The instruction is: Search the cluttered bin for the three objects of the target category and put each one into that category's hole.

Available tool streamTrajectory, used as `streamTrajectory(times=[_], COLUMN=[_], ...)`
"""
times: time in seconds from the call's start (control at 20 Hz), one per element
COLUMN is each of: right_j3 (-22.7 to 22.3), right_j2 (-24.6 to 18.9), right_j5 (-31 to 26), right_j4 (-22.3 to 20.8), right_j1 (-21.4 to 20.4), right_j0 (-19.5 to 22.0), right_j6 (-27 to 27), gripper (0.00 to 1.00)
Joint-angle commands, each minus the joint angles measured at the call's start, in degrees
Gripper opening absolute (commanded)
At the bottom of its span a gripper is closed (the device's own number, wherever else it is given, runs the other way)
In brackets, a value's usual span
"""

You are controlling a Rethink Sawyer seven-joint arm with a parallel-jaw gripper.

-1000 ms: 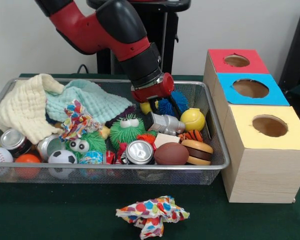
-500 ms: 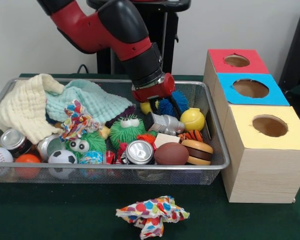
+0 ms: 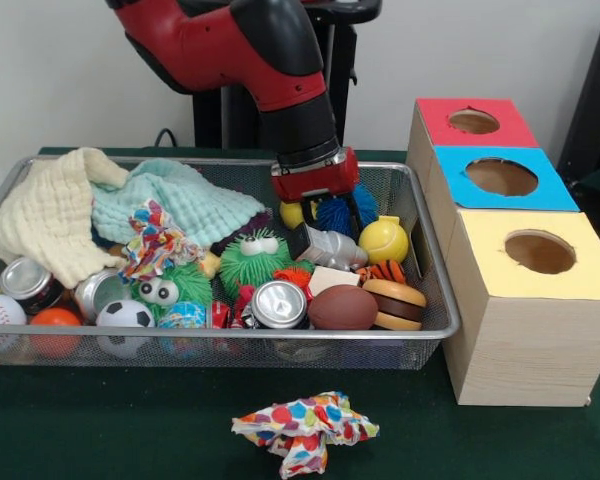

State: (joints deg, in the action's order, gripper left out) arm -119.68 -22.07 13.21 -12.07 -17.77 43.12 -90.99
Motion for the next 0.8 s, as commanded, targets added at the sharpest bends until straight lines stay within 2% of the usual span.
streamTrajectory(times=[0.05, 0.35, 0.55, 0.8], right_j3=[5.90, 5.37, 6.13, 6.64], right_j2=[2.11, 0.84, 0.85, 1.36], right_j5=[2.27, 3.47, 7.55, 10.14], right_j4=[-3.16, -3.48, -5.63, -5.83], right_j1=[2.41, 3.36, 2.95, 2.92], right_j0=[-1.08, 0.21, -0.14, -0.52], right_j6=[-7.56, -9.41, -9.50, -10.59], gripper=[1.00, 1.00, 1.00, 1.00])
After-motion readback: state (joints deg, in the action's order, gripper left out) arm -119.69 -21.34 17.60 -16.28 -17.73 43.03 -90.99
